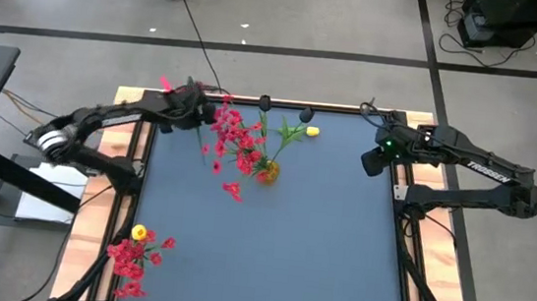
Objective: Sort flowers into vase by color
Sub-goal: Put the red flowers into the transparent vase
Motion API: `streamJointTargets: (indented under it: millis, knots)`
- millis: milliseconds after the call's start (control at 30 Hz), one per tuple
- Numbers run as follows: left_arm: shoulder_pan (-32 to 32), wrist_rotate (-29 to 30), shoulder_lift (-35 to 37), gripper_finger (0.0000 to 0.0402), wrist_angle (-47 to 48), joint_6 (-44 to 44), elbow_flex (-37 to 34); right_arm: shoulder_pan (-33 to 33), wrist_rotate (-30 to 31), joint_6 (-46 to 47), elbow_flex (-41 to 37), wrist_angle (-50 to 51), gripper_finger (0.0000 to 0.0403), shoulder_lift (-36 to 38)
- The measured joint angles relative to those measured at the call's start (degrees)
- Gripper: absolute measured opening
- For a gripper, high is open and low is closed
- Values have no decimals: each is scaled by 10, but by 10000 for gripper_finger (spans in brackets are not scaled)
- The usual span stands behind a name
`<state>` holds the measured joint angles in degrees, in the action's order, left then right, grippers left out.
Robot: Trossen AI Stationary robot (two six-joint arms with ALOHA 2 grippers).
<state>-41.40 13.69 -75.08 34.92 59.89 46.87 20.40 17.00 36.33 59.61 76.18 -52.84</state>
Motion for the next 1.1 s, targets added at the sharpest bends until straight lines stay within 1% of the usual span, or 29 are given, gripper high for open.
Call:
streamJointTargets:
  millis: [67, 200, 300, 367, 533, 600, 667, 767, 833, 967, 1033, 1100]
  knots:
    - [12, -22, 52, 13, -3, -42, 0, 0, -9, 12, 0, -11, 195, 0]
    - [40, -45, 164, 13, 11, -135, 0, -1, -32, 37, 0, -33, 195, 0]
    - [54, -63, 256, 13, 22, -182, 0, -2, -60, 58, 0, -61, 195, 0]
    - [60, -93, 313, 13, 22, -224, 0, -7, -79, 74, 0, -86, 195, -1]
    - [70, -225, 438, 13, 16, -357, 1, -33, -108, 134, 0, -175, 195, -19]
    - [73, -283, 481, 13, 17, -407, 1, -46, -114, 173, 0, -216, 195, -35]
    - [76, -337, 521, 13, 17, -438, 1, -63, -119, 210, 0, -259, 195, -55]
    - [77, -423, 577, 13, 16, -460, 2, -98, -121, 261, 0, -312, 195, -88]
    - [77, -478, 610, 13, 17, -468, 1, -129, -104, 297, 0, -330, 195, -112]
    - [77, -558, 665, 13, 17, -473, 1, -196, -55, 397, 0, -317, 195, -151]
    - [77, -607, 686, 13, 16, -472, 1, -231, -40, 449, 0, -316, 195, -170]
    - [77, -645, 705, 13, 16, -462, 1, -264, -30, 501, 0, -316, 195, -187]
